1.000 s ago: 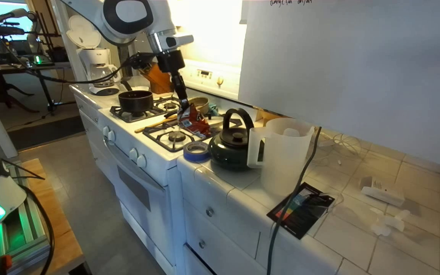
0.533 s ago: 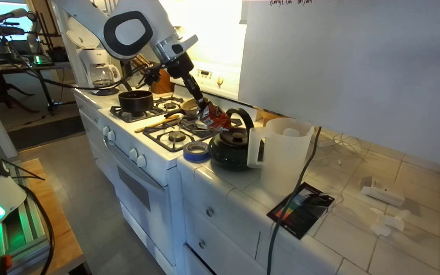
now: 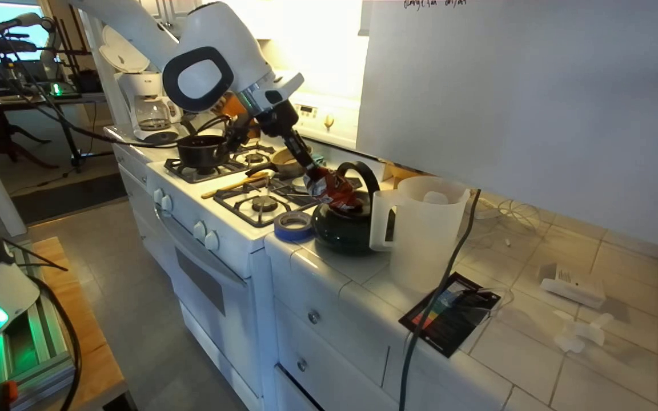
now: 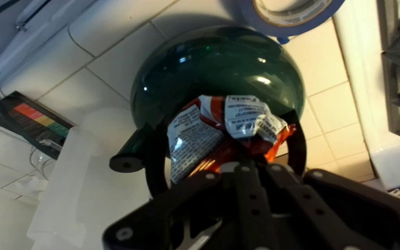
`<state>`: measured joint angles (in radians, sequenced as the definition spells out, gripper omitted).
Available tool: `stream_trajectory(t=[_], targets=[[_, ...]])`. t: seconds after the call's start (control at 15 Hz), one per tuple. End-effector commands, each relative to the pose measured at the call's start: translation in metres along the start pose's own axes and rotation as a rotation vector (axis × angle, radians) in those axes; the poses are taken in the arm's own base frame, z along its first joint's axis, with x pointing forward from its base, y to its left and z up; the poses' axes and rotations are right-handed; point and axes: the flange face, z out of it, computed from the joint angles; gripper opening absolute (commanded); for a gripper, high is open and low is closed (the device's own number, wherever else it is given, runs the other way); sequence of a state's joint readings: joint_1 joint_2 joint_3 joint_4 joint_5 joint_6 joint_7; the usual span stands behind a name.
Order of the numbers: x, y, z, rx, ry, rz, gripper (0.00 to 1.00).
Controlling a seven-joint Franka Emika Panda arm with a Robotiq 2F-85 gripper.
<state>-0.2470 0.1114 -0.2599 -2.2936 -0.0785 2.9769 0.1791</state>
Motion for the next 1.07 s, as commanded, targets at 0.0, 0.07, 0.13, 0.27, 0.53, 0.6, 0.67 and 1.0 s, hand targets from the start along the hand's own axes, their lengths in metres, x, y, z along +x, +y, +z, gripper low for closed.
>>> stream_trajectory(t=[0.0, 0.07, 0.13, 0.27, 0.53, 0.6, 0.67, 1.0], targets=[[0.012, 0.032, 0.003, -0.028, 0.064, 0.027, 0.00], [0.015, 0.039, 0.005, -0.040, 0.079, 0.043, 0.00], [0.017, 0.044, 0.009, -0.050, 0.086, 0.062, 0.00], [0.020, 0.046, 0.018, -0.065, 0.099, 0.061, 0.00], [0.022, 0.026, 0.025, -0.039, 0.101, 0.043, 0.00], [0.023, 0.019, 0.024, -0.029, 0.111, 0.035, 0.00], [0.024, 0.008, 0.018, -0.011, 0.119, 0.021, 0.00], [0.025, -0.034, 0.008, 0.044, 0.160, -0.065, 0.00]])
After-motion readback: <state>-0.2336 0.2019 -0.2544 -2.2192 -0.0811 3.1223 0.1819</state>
